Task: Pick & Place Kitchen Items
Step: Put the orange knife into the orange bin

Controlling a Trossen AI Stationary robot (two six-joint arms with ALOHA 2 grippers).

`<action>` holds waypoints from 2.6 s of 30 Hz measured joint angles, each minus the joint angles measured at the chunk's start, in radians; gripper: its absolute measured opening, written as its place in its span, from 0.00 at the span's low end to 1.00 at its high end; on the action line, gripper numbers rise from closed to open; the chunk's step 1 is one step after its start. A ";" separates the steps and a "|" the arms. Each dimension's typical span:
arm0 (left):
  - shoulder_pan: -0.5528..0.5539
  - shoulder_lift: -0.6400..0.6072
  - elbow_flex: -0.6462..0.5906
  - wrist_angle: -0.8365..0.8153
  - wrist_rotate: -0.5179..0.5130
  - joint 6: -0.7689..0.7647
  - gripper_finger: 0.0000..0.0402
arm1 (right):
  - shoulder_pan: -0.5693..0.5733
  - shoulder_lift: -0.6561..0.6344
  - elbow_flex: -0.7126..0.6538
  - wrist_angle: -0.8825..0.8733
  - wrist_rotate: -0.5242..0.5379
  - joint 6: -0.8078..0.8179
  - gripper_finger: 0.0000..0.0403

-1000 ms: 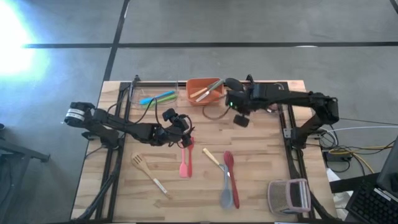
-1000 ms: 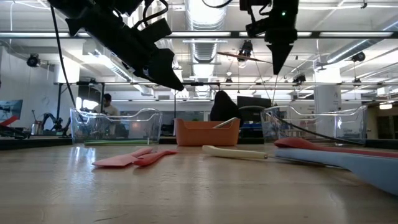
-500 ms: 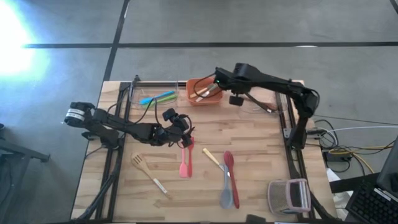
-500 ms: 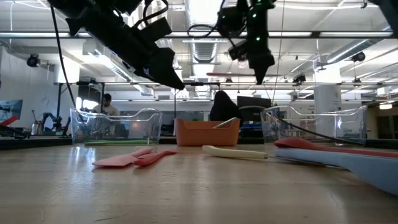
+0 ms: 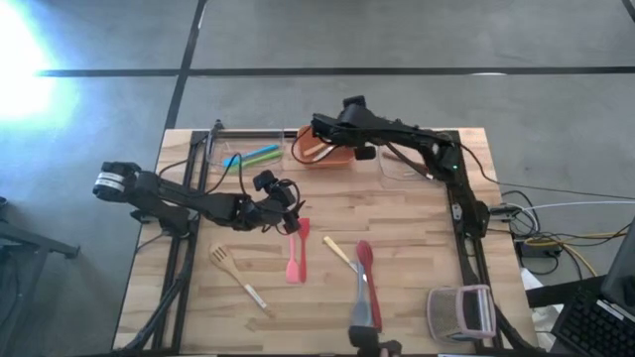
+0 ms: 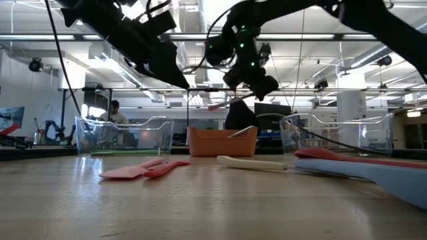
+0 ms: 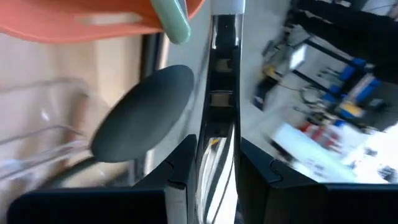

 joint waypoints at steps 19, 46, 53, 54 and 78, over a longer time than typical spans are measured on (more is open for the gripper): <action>0.000 -0.002 0.000 -0.018 0.000 -0.004 0.74 | 0.007 0.189 0.065 -0.020 0.172 -0.127 0.16; 0.001 -0.002 0.000 -0.010 0.000 -0.005 0.74 | 0.055 0.191 0.064 0.113 0.045 -0.271 0.16; 0.001 -0.002 0.000 -0.010 0.000 -0.005 0.74 | 0.050 0.214 0.064 0.118 0.041 -0.404 0.16; 0.001 -0.002 0.000 -0.010 0.000 -0.005 0.74 | 0.048 0.223 0.064 0.121 0.040 -0.414 0.16; 0.001 -0.002 0.000 -0.015 0.000 -0.004 0.74 | 0.024 0.242 0.066 0.283 0.041 -0.470 0.40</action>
